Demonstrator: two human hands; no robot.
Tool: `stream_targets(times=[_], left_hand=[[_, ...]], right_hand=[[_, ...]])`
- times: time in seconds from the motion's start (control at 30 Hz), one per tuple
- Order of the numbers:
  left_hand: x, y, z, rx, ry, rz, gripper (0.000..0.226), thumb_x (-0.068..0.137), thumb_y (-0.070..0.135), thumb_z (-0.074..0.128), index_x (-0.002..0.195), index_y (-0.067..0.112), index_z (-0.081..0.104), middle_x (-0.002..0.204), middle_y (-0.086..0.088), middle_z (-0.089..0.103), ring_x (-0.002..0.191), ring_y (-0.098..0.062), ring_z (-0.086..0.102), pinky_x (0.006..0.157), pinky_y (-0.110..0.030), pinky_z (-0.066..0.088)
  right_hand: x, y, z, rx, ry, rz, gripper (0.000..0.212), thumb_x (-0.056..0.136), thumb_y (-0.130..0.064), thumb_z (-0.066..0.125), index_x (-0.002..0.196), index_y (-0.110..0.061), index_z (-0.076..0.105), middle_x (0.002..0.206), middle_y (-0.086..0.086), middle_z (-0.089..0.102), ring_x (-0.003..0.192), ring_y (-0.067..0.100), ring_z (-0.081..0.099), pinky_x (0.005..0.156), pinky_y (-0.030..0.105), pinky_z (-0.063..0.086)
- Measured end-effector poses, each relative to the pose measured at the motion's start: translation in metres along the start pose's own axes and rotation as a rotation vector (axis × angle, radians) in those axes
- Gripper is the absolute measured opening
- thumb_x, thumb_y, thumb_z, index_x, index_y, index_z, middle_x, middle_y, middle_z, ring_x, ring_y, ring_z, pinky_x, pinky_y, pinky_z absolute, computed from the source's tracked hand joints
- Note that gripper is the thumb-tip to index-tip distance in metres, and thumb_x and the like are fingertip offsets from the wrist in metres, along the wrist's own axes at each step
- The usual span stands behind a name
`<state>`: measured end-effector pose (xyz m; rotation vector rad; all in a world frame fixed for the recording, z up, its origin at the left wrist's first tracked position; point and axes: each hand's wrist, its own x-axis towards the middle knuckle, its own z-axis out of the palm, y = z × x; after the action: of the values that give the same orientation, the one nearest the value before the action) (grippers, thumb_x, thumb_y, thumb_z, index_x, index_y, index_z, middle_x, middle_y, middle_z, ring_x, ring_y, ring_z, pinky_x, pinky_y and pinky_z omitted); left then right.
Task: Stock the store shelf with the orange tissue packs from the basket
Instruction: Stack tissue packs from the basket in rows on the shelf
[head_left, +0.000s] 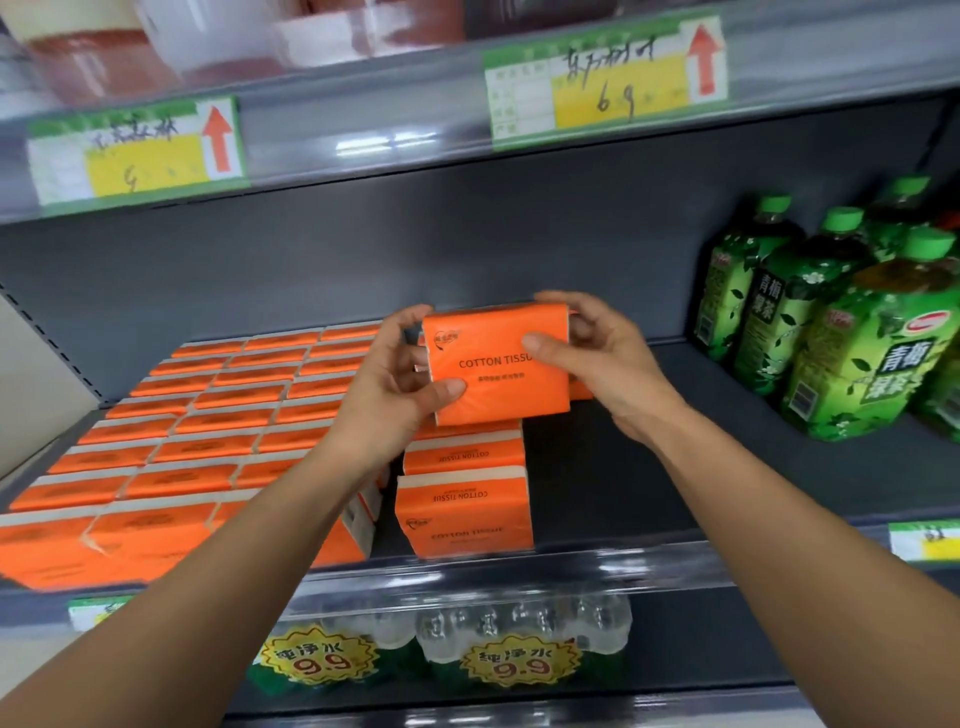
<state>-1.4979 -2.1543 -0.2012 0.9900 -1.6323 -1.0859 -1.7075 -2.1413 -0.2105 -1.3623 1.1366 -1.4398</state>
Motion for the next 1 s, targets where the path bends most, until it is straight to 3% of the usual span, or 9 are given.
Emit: stream_targets(times=[0.07,0.13,0.23,0.3,0.4,0.53,0.8,0.9,1.0], left_hand=[[0.002,0.001,0.007,0.054,-0.001,-0.006,0.067,0.083,-0.002,0.066,0.132,0.033,0.038,0.104,0.000,0.060,0.102,-0.019,0.061,0.080,-0.033,0.057],[0.004,-0.001,0.010,0.237,-0.023,0.010,0.071,0.086,0.009,0.067,0.142,0.033,0.031,0.117,0.008,0.059,0.115,-0.014,0.055,0.090,-0.031,0.053],[0.008,-0.009,0.010,0.740,-0.159,-0.045,0.067,0.094,0.036,0.055,0.150,0.034,0.019,0.153,0.005,0.033,0.140,-0.016,0.030,0.113,-0.038,0.032],[0.011,-0.017,0.008,0.995,-0.271,-0.075,0.061,0.097,0.045,0.043,0.151,0.031,0.019,0.159,0.004,0.016,0.146,-0.017,0.013,0.119,-0.040,0.016],[0.018,-0.032,0.005,1.173,-0.382,-0.102,0.063,0.098,0.052,0.030,0.153,0.028,0.012,0.161,0.005,0.004,0.148,-0.014,0.000,0.120,-0.045,0.002],[0.023,-0.040,0.004,1.251,-0.456,-0.187,0.066,0.097,0.056,0.022,0.153,0.026,0.006,0.161,0.007,-0.001,0.147,-0.013,-0.002,0.119,-0.046,-0.003],[0.024,-0.039,0.004,1.261,-0.462,-0.177,0.066,0.097,0.056,0.024,0.153,0.024,0.008,0.161,0.006,0.002,0.148,-0.013,0.000,0.119,-0.043,-0.002],[0.023,-0.039,0.004,1.262,-0.457,-0.169,0.067,0.096,0.056,0.024,0.153,0.024,0.009,0.161,0.006,0.003,0.148,-0.014,0.002,0.120,-0.045,0.000],[0.022,-0.039,0.004,1.259,-0.456,-0.167,0.067,0.096,0.056,0.025,0.153,0.024,0.009,0.161,0.006,0.004,0.148,-0.014,0.002,0.120,-0.045,0.002]], right_hand=[[0.001,-0.003,-0.005,-0.013,0.024,-0.043,0.041,0.074,-0.019,0.078,0.110,-0.030,0.061,0.107,0.003,0.067,0.100,0.018,0.063,0.084,0.037,0.056],[0.004,-0.002,-0.016,-0.037,0.100,-0.083,0.041,0.076,-0.009,0.077,0.108,-0.029,0.059,0.102,0.004,0.066,0.093,0.018,0.061,0.082,0.036,0.055],[0.006,0.010,-0.039,-0.101,0.246,-0.076,0.040,0.078,-0.008,0.077,0.105,-0.028,0.054,0.097,0.003,0.065,0.090,0.017,0.060,0.079,0.036,0.055],[0.007,0.023,-0.053,-0.143,0.313,-0.034,0.037,0.080,-0.010,0.076,0.104,-0.028,0.053,0.099,0.006,0.064,0.091,0.020,0.061,0.080,0.039,0.055],[0.007,0.046,-0.064,-0.171,0.353,0.048,0.036,0.083,-0.007,0.072,0.109,-0.023,0.053,0.098,0.004,0.063,0.089,0.016,0.060,0.081,0.038,0.054],[0.010,0.074,-0.065,-0.205,0.358,0.165,0.039,0.085,-0.008,0.070,0.117,-0.024,0.053,0.111,0.006,0.064,0.100,0.018,0.060,0.085,0.040,0.053],[0.030,0.094,-0.046,-0.265,0.371,0.178,0.056,0.085,-0.006,0.069,0.136,-0.017,0.050,0.128,0.005,0.060,0.120,0.018,0.054,0.104,0.044,0.045],[0.032,0.100,-0.039,-0.274,0.408,0.172,0.060,0.082,-0.009,0.074,0.137,-0.014,0.049,0.130,0.005,0.060,0.121,0.018,0.055,0.103,0.045,0.046],[0.031,0.102,-0.036,-0.303,0.433,0.147,0.050,0.080,-0.011,0.076,0.126,-0.011,0.057,0.123,0.006,0.065,0.114,0.018,0.059,0.099,0.044,0.049]])
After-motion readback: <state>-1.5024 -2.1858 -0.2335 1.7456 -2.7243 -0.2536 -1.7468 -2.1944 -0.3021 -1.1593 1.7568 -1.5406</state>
